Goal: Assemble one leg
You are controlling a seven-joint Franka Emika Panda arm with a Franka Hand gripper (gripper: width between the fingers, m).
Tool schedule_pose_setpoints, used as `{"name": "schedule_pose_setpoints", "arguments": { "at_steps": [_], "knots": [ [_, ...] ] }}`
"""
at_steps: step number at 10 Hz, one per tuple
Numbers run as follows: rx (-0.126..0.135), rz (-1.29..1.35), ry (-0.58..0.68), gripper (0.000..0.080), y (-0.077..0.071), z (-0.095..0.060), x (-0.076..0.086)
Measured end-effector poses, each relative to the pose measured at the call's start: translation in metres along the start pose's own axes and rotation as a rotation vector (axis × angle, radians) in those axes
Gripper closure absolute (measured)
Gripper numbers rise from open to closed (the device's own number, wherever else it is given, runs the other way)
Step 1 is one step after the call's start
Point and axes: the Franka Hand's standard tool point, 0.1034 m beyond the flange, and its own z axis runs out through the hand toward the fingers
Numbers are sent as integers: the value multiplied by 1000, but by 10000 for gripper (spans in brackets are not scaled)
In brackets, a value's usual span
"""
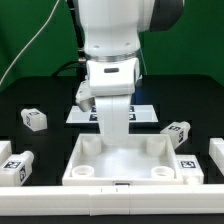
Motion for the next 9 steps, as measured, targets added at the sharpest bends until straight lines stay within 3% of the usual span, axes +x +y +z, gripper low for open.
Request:
{"name": "schedule_pose_setpoints", "arguments": {
  "at_steps": [5, 9],
  "knots": [
    [-1, -24, 9, 745, 0, 1, 28],
    [-22, -26, 9, 745, 7, -9, 33]
  ]
}}
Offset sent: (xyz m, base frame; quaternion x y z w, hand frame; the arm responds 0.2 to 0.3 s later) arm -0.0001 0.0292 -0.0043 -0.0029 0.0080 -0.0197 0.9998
